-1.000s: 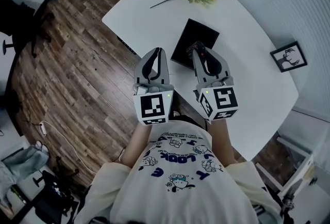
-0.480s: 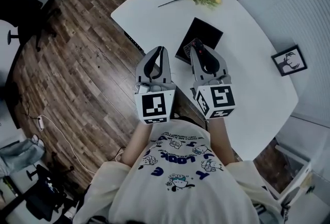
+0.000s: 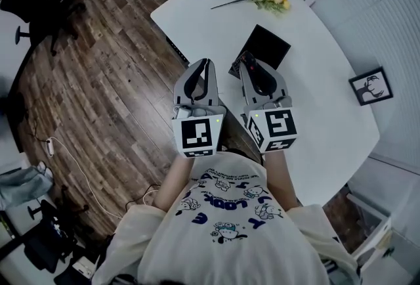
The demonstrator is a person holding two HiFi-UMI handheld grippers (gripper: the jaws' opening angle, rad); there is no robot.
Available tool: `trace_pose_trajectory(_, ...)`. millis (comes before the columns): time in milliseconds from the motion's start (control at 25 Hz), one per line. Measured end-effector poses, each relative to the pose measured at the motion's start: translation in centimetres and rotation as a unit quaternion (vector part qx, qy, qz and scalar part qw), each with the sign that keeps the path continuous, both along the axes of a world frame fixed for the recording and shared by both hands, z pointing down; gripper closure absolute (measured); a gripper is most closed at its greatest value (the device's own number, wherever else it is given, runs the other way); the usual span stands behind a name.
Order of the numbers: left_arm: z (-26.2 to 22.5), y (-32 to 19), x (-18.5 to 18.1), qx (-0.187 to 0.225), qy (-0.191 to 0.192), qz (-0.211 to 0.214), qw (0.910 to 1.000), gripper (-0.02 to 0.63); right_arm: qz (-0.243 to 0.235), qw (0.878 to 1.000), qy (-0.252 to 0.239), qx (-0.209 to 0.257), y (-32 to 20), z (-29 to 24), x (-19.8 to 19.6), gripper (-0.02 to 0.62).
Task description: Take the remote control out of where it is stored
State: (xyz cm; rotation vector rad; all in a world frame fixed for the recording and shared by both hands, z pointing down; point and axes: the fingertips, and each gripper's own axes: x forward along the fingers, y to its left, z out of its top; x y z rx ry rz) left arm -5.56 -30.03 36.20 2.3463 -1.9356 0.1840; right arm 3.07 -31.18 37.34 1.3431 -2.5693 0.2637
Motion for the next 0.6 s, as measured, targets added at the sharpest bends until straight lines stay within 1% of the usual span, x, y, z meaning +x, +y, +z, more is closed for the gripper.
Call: trace_pose_trajectory(600, -0.06, -0.23, -0.12, -0.001, 0.002, 0.001, 1.0000, 0.583, 0.014, 1.000, -0.002, -0.006, -0.04, 0.29, 0.22, 0.522)
